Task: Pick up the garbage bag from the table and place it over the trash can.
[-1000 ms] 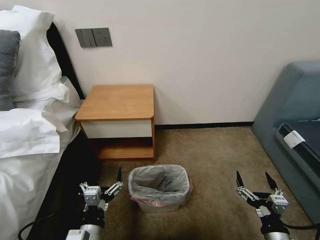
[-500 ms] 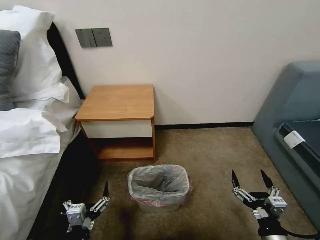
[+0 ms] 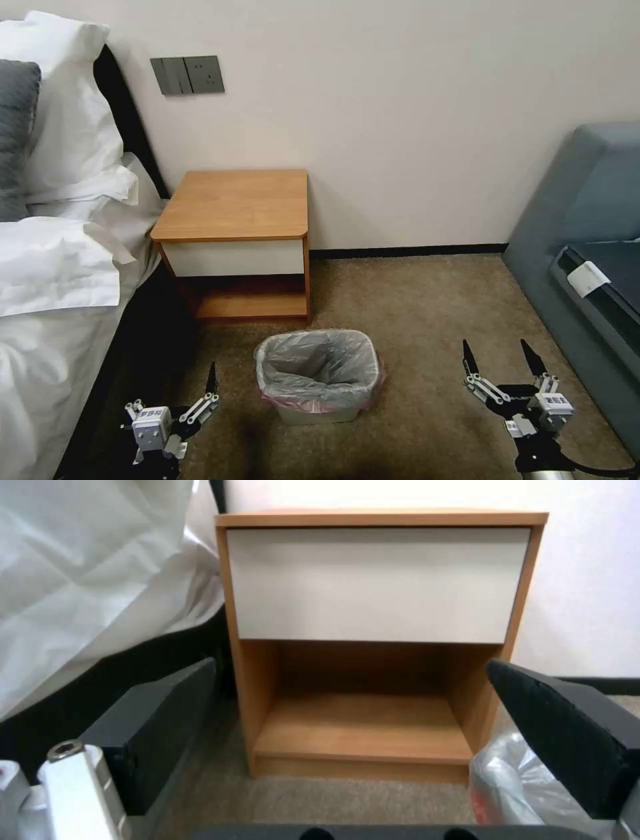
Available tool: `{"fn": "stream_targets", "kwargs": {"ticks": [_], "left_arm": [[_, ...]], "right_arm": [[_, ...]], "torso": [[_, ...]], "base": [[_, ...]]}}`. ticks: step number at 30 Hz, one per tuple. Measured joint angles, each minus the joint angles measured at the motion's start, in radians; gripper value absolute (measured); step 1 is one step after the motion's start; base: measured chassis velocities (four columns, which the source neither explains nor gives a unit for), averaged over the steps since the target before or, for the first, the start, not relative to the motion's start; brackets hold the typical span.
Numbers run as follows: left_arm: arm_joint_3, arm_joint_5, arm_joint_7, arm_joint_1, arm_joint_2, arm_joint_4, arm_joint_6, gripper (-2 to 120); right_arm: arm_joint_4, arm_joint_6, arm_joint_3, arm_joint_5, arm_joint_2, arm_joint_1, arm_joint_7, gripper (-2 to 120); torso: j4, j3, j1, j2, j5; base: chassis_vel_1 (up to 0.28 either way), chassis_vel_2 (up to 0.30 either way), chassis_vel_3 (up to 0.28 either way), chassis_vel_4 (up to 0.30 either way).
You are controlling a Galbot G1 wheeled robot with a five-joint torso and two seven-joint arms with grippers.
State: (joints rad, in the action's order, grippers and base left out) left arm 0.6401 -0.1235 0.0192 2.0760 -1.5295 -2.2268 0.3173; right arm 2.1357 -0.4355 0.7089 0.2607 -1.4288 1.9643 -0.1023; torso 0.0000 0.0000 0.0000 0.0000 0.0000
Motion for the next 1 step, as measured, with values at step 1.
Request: {"fn": "stream_targets", "kwargs": {"ticks": [1], "left_arm": [[0.000,0.000,0.000,0.000,0.000,0.000,0.000,100]], "right_arm": [[0.000,0.000,0.000,0.000,0.000,0.000,0.000,100]], "torso": [[0.0000,0.000,0.000,0.000,0.0000]], "base": [[0.000,0.000,0.000,0.000]]}}
